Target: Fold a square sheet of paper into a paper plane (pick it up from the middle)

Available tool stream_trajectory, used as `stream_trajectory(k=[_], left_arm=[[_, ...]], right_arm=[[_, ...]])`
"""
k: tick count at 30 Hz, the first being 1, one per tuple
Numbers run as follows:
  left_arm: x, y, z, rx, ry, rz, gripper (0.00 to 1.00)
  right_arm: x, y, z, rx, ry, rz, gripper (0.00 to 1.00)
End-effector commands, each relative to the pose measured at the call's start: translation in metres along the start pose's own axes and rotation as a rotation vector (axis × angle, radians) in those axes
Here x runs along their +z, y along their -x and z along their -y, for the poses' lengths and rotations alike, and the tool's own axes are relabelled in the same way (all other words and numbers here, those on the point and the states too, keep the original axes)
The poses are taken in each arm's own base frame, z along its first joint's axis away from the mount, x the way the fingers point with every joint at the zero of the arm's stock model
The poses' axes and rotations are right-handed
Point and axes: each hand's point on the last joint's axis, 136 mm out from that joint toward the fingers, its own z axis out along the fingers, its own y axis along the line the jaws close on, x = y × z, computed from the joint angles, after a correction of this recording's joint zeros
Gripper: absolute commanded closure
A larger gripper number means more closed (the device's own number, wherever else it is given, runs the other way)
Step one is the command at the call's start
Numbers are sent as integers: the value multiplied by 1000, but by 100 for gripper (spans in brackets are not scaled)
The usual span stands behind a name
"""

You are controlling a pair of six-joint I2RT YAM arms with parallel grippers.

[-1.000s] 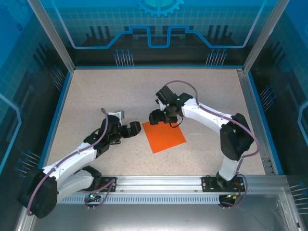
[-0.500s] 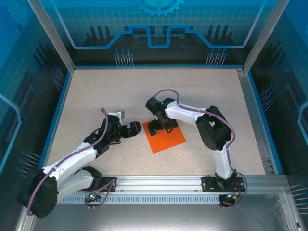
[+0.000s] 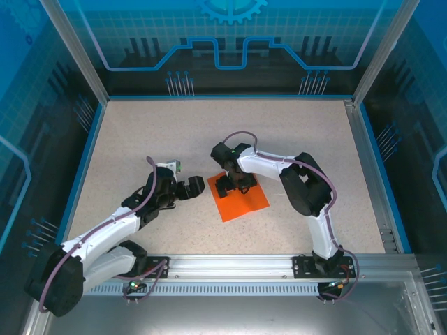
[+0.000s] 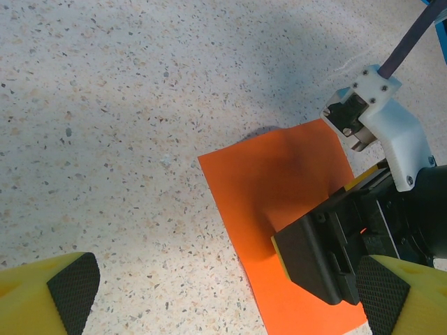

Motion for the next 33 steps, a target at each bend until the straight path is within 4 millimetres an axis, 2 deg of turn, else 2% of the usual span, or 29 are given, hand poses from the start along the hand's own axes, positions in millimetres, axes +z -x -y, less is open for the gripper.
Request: stream_trajectory(k=[1,4,7,11,19,26,33], left_arm=[[-4,9,2,2,2,21,1],[-5,8,2,2,1,23,1],[-7,9,1,2,2,27,2],[-8,9,2,2,1,31,2],[-8,10,2,1,2,31,2],[-8,9,2,0,1,30,1],[-11,13,7,-2,-16,37,1]], right_arm=[[50,-37,0,8,-11,-168,11],[43,-32,0,12,-9,-150,14],[27,-23,-5,19,39,-110,22],[-1,-8,-6,51,95,-38,40],[-48,5,-5,87,182,79,67],[-80,7,-6,114,284,156,71],[-129,16,-29,117,570,255,68]])
